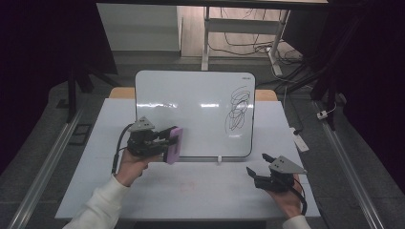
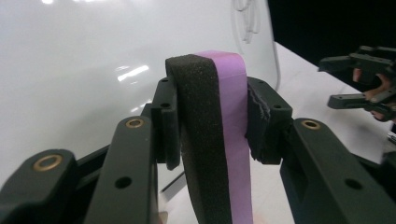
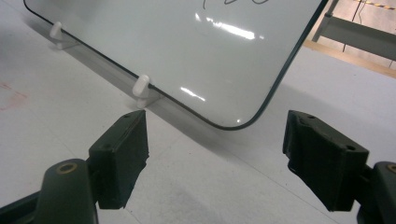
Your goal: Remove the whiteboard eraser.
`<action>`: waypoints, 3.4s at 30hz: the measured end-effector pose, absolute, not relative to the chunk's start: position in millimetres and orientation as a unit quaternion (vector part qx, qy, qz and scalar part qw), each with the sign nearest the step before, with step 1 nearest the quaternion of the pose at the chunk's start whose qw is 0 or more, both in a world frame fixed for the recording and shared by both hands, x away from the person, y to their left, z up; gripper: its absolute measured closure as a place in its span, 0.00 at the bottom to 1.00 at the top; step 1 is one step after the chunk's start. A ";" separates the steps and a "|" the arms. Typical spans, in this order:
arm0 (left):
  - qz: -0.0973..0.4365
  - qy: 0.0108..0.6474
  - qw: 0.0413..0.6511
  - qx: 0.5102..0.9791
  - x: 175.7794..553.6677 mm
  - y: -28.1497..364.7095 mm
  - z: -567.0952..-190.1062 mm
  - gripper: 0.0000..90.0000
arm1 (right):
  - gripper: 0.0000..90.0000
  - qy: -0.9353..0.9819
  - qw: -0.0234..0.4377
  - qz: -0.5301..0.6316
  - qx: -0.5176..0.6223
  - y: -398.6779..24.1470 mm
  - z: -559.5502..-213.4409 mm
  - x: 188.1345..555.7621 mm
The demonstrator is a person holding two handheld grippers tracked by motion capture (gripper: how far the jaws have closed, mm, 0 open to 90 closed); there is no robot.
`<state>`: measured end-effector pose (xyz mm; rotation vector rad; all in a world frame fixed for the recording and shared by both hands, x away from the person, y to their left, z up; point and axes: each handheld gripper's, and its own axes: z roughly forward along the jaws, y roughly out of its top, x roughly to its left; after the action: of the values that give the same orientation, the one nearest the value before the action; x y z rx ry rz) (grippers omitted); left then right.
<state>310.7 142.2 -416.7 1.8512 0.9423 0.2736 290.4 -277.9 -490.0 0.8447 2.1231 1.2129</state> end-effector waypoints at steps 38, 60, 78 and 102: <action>0.089 0.320 0.507 0.796 309.8 63.6 -440.4 0.66 | 0.25 0.789 0.160 0.507 0.308 -205.2 -477.0 280.7; 0.101 0.298 0.521 0.794 297.2 46.5 -447.2 0.67 | 0.37 0.760 0.130 0.530 0.353 -160.0 -477.2 284.3; 0.092 0.316 0.523 0.786 289.3 95.3 -441.6 0.31 | 0.43 0.769 0.179 0.517 0.330 -176.6 -468.3 284.7; 0.115 0.425 0.429 0.789 243.5 233.9 -501.4 0.28 | 0.44 0.757 0.226 0.512 0.337 -218.0 -461.1 292.9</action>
<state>243.5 233.9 -501.4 1.9688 1.0609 0.2870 292.9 -218.0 -461.1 0.9303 2.0868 1.4112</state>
